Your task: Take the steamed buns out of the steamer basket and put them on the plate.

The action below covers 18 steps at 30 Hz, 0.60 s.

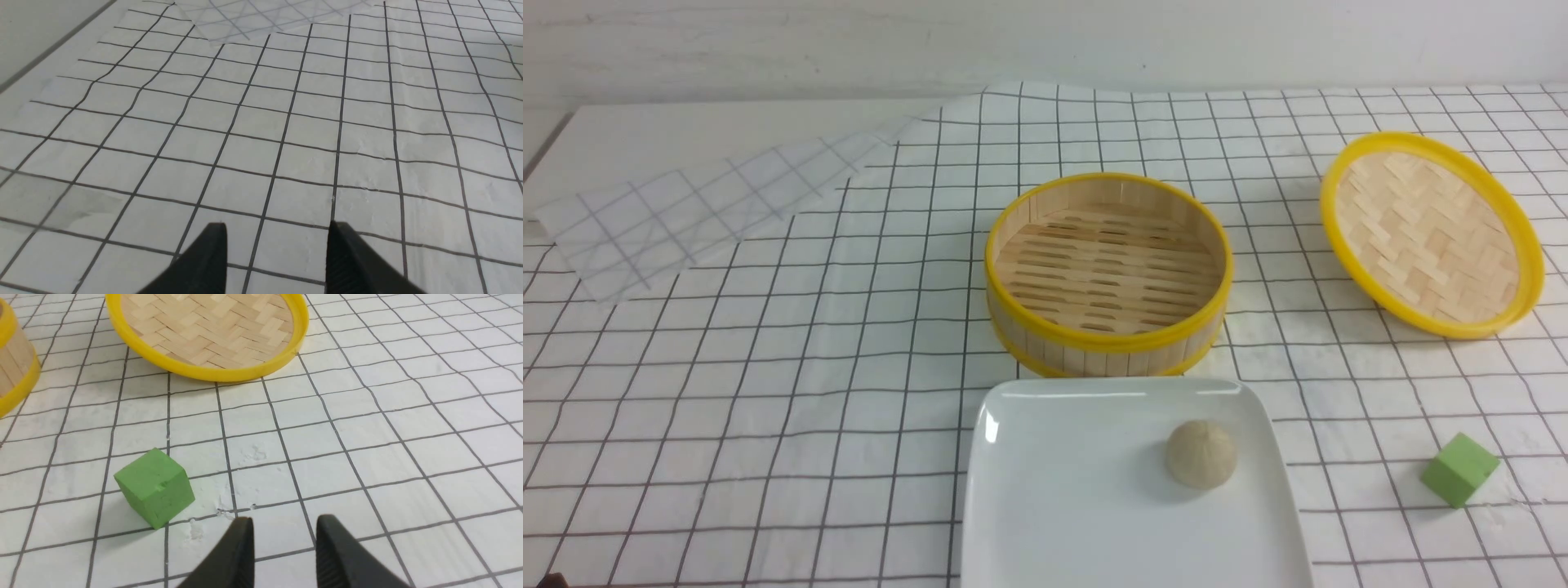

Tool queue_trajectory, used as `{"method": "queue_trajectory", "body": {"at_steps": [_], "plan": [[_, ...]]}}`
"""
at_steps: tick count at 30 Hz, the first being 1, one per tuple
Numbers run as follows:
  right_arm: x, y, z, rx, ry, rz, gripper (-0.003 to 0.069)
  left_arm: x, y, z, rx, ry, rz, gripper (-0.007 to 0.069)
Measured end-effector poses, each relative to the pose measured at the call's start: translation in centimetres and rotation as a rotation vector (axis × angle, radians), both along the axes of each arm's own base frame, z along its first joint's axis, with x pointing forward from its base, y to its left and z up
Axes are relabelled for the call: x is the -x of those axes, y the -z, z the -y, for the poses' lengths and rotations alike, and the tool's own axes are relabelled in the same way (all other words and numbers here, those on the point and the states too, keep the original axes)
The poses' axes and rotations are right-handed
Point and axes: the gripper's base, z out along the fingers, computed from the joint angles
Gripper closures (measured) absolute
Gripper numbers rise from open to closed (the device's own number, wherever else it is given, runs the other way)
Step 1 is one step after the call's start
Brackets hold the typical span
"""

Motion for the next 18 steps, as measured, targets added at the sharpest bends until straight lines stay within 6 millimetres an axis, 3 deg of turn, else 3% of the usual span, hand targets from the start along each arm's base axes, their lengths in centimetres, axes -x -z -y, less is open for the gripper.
{"method": "queue_trajectory", "body": {"at_steps": [18], "plan": [[-0.01, 0.0, -0.03, -0.007, -0.001, 0.001, 0.0419, 0.0, 0.0, 0.0, 0.0, 0.0, 0.0, 0.027]]}}
